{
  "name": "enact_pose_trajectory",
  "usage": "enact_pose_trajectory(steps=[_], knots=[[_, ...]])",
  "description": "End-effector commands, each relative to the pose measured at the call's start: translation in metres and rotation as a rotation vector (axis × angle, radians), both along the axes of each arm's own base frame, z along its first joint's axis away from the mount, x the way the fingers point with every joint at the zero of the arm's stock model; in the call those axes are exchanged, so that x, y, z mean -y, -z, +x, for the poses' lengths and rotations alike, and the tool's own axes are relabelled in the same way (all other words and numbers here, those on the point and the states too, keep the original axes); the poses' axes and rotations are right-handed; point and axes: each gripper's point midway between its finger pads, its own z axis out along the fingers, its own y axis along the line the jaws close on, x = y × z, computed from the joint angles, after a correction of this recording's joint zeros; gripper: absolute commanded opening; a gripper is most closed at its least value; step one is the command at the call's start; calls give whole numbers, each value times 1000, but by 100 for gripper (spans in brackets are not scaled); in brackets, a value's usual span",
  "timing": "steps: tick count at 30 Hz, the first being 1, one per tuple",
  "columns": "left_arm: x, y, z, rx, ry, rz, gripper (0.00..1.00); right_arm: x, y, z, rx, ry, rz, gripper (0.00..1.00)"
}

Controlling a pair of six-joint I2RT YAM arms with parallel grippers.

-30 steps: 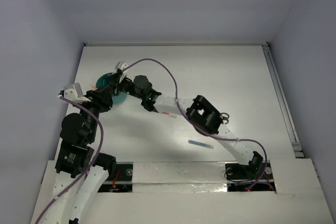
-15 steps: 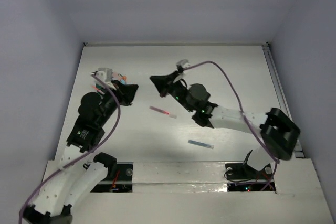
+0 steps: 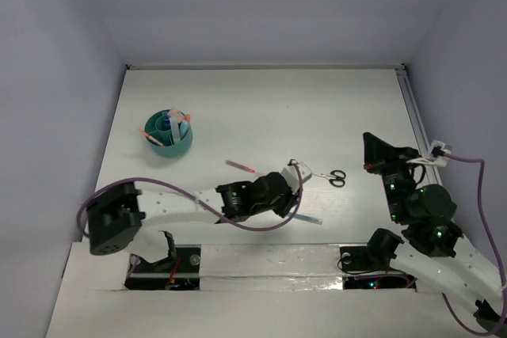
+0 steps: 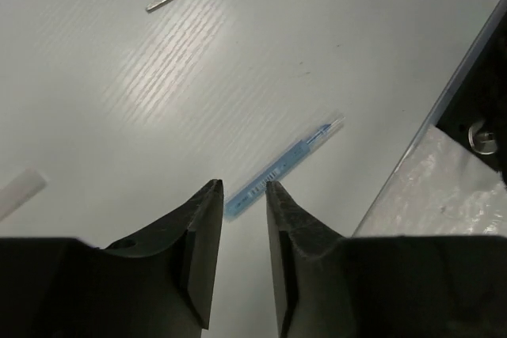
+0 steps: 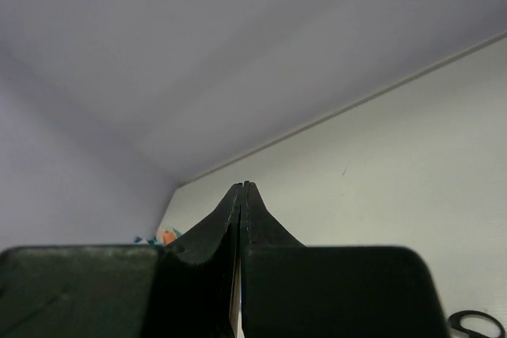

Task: Sort the stationery into containers
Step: Pick up the pen from the center of the board.

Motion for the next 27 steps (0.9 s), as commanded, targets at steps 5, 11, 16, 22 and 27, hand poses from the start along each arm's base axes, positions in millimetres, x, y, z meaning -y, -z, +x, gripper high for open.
enact_pose_trajectory(steps=[5,11,16,22,27], knots=[[70,-11,-1,152,196,7,45,25,41,-4,-150,90,-208,0],[89,11,-19,126,380,73,45,13,46,5,-162,80,-250,0],[85,45,-40,31,494,154,45,11,41,6,-147,78,-256,0],[78,66,-52,-26,546,198,47,11,42,7,-147,79,-260,0],[73,83,-46,-21,517,246,48,5,42,7,-140,55,-262,0]])
